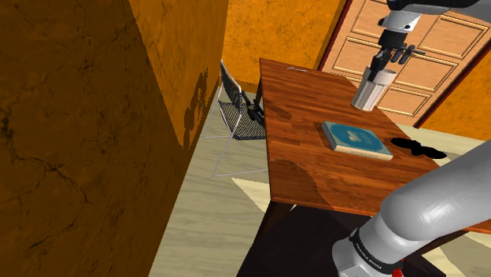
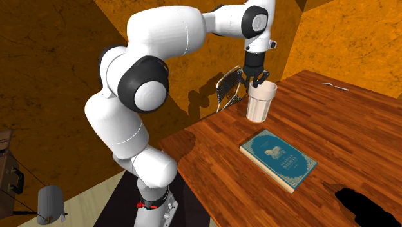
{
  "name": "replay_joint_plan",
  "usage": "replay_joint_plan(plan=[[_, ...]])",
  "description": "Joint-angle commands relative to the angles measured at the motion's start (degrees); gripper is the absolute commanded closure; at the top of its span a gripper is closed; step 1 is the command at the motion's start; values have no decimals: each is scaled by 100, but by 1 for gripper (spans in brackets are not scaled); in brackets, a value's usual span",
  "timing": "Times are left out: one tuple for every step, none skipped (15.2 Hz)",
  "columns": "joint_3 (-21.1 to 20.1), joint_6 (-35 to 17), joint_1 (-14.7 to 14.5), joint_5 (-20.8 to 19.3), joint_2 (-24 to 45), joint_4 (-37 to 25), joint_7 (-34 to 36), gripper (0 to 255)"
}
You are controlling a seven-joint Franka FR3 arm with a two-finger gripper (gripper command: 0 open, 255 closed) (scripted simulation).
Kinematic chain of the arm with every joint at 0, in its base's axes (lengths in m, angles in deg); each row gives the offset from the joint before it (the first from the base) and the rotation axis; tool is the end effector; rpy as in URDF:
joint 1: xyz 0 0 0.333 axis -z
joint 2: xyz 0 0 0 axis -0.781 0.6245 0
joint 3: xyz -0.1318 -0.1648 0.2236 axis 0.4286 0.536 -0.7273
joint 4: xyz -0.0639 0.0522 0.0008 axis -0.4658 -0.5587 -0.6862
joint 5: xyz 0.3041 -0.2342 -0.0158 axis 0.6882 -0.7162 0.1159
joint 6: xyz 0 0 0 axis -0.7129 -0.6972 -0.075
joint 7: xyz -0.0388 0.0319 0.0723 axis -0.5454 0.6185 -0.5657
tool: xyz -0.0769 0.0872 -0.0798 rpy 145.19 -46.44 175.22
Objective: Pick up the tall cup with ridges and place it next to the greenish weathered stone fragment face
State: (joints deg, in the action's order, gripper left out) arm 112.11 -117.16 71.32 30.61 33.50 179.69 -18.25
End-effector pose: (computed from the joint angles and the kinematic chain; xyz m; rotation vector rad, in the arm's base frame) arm 0.3373 -0.3626 0.5849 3.0908 -0.0287 -0.1158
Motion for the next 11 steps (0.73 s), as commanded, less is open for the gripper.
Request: replay_joint_plan(plan=[[140, 11, 107, -64, -91, 38, -249, 255], [210, -1, 160, -102, -148, 86, -366, 255], [282, -13, 213, -139, -199, 128, -486, 255], [357, -24, 265, -174, -245, 163, -607, 255], [432, -35, 318, -208, -284, 191, -731, 255], [510, -46, 371, -240, -318, 213, -857, 255], [590, -57, 424, -270, -345, 228, -986, 255], [672, -68, 477, -297, -366, 236, -1117, 255], [757, -79, 529, -322, -380, 239, -1251, 255], [845, -90, 580, -345, -388, 234, -1387, 255], [935, -102, 631, -363, -389, 223, -1525, 255]])
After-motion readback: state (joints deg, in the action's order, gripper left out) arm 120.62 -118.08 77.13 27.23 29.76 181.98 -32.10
